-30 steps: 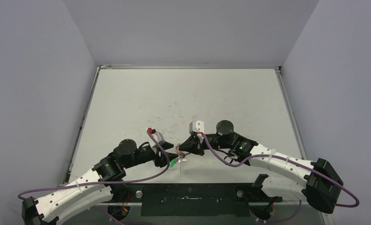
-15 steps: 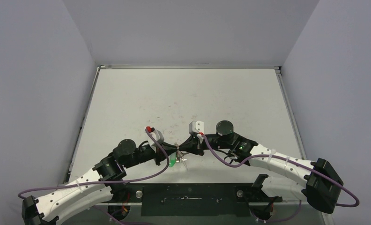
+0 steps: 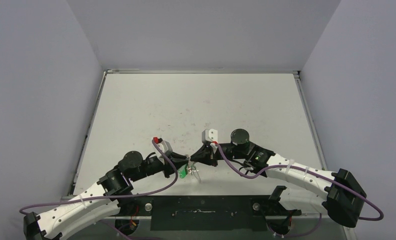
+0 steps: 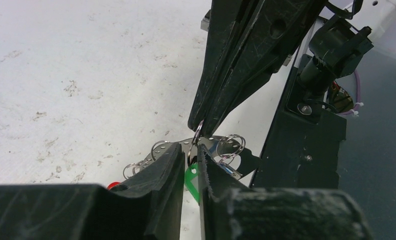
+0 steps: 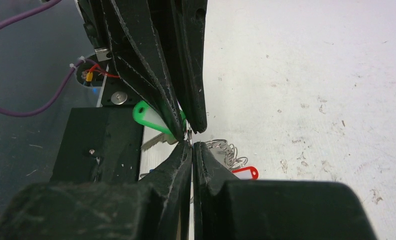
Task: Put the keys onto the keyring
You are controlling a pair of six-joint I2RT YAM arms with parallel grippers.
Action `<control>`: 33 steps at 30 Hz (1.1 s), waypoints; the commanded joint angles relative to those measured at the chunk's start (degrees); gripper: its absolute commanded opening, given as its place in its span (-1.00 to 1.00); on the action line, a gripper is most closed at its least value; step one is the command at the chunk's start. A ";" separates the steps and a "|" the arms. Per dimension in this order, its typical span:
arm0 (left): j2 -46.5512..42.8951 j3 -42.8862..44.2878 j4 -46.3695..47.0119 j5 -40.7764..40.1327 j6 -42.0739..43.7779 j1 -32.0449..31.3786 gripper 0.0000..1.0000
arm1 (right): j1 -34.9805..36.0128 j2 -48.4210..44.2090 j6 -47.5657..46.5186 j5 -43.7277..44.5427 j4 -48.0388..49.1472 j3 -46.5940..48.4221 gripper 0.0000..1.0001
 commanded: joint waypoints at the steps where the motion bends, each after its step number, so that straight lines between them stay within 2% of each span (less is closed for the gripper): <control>1: -0.88 -2.35 -3.98 -0.55 0.33 0.12 -0.67 | -0.12 -3.03 1.04 -0.39 6.06 0.75 -1.00; 9: -1.95 -4.63 1.85 -0.35 -0.77 0.12 -0.54 | -0.13 -3.19 1.15 -0.32 5.94 0.75 -1.00; 13: -2.72 -7.05 7.08 0.81 -1.39 0.12 -0.67 | -0.13 -3.27 1.12 -0.23 6.08 0.75 -1.00; 17: -2.82 -9.05 10.56 1.35 -1.79 0.12 -1.00 | -0.13 -3.41 1.11 -0.15 6.03 0.75 -1.00; 33: -1.67 -12.93 15.26 -0.01 -1.10 0.12 -1.00 | -0.13 -3.52 3.31 -1.79 11.64 -0.46 -1.00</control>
